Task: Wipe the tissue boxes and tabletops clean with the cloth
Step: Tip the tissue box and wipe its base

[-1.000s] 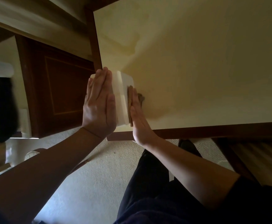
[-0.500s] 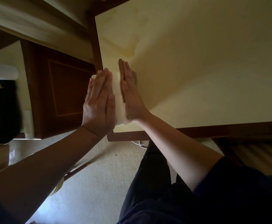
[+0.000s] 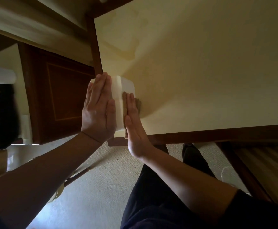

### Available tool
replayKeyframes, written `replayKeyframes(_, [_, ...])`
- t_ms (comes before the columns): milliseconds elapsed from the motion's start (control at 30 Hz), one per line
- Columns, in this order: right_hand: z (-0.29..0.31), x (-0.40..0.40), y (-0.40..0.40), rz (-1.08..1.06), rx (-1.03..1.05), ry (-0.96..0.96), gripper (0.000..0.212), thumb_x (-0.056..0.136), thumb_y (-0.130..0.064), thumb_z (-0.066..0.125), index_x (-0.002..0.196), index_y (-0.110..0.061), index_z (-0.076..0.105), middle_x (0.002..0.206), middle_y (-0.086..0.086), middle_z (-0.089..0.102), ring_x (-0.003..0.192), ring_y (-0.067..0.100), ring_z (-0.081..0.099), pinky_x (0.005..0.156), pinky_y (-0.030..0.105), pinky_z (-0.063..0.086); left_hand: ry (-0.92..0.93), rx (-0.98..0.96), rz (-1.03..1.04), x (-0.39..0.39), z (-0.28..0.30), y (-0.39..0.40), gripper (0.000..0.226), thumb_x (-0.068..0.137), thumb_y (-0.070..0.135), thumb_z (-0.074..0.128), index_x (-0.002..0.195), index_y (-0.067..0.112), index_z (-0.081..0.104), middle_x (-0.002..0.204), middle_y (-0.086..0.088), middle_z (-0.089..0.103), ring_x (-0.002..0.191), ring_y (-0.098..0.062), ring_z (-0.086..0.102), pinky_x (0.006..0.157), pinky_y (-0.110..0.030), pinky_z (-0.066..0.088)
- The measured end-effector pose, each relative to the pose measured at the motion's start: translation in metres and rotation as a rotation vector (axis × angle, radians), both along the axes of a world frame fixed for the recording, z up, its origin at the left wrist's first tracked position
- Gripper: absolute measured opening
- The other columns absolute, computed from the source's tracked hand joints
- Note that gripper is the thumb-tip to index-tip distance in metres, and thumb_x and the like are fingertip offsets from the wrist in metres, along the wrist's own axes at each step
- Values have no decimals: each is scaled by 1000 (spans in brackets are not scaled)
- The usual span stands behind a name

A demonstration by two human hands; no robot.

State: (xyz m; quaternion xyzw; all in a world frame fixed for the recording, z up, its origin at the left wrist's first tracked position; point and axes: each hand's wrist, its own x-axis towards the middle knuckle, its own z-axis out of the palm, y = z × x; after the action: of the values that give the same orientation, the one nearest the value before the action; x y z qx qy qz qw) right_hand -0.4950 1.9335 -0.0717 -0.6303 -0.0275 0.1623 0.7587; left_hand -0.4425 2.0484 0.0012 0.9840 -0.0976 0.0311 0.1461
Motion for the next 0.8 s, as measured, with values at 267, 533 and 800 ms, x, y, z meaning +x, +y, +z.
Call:
replayKeyframes(267, [6,44,6,-24,37,-122,57,110,-11,24,165,-2,12,175,2,5,164,20,-5,131,55,-7,-8,-46,8,0,-2,1,54,103,16,33,149,-9,45,159,-22,43,152,-34,36,123,-59,27])
replayKeyframes(533, [-30,81,13,-22,-77,-24,60,110,-33,19,166,-10,15,176,10,13,164,22,0,130,58,-2,17,-43,10,0,1,0,53,102,10,37,151,-7,43,161,-20,40,153,-34,33,126,-57,23])
replayKeyframes(800, [-21,11,2,-1,10,113,56,114,-23,20,168,-15,9,177,-1,3,163,14,-5,131,57,0,6,-30,16,0,1,0,53,103,11,36,151,-8,42,161,-20,40,153,-34,33,125,-57,25])
